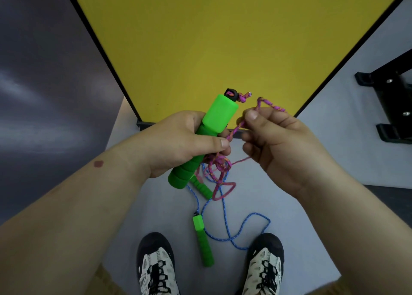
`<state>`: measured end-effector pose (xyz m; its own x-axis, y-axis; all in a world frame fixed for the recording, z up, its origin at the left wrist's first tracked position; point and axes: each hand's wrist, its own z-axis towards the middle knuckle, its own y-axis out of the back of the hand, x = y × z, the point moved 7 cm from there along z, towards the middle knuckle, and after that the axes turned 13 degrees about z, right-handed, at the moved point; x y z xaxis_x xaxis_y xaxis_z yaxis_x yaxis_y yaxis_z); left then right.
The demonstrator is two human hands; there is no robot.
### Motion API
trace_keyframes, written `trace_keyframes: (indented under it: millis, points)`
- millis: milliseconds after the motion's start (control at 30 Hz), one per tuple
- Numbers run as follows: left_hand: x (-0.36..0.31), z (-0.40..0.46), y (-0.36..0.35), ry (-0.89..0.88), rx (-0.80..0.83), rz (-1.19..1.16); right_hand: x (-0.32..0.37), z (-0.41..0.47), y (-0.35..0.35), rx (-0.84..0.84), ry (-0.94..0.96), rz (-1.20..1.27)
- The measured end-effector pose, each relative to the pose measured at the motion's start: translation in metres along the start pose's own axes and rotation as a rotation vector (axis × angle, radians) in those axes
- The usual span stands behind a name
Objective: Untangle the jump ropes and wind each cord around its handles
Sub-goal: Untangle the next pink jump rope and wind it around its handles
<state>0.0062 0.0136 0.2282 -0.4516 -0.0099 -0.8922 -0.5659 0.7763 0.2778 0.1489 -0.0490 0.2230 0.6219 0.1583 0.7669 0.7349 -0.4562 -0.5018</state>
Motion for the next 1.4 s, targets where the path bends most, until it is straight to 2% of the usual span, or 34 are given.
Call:
trace_keyframes:
  millis: [100, 200, 267, 367, 433, 600, 800, 867, 1000, 1067, 1167, 1300, 1400]
  points:
    - [0.001, 0.0, 0.001, 0.003, 0.022, 0.024, 0.009, 0.002, 0.007, -0.095, 0.075, 0.071]
    - [0.002, 0.0, -0.002, 0.011, 0.063, 0.035, 0.009, 0.002, 0.009, -0.119, 0.088, 0.106]
    - [0.003, 0.0, -0.003, 0.016, 0.066, 0.033, 0.003, 0.001, 0.004, -0.074, 0.037, 0.1]
    - [0.004, 0.0, -0.002, 0.013, 0.062, 0.017, -0.009, -0.002, -0.009, 0.079, -0.091, -0.009]
    - [0.004, 0.0, -0.002, 0.016, 0.067, -0.005, -0.011, -0.003, -0.01, 0.108, -0.082, -0.081]
    - [0.002, 0.0, -0.004, 0.001, 0.086, -0.012, 0.006, -0.001, -0.001, -0.003, 0.081, -0.038]
    - [0.004, 0.0, -0.005, 0.015, 0.105, -0.004, 0.011, 0.001, 0.01, -0.136, 0.129, 0.052]
    - [0.004, 0.0, -0.004, 0.006, 0.101, 0.007, 0.008, 0.0, 0.007, -0.094, 0.09, 0.068]
    - [0.006, 0.0, -0.003, 0.017, 0.083, -0.012, -0.007, -0.004, -0.011, 0.113, -0.078, -0.038]
    - [0.005, 0.001, -0.003, 0.024, 0.085, -0.027, -0.008, -0.005, -0.013, 0.135, -0.072, -0.071]
    - [0.004, 0.001, -0.004, 0.025, 0.091, -0.033, -0.001, -0.002, -0.008, 0.079, 0.026, -0.115]
    - [0.012, -0.001, -0.005, 0.067, 0.129, 0.022, 0.022, 0.002, 0.007, -0.066, 0.144, 0.063]
    - [0.013, -0.001, -0.005, 0.054, 0.113, 0.019, 0.026, 0.003, 0.011, -0.116, 0.145, 0.117]
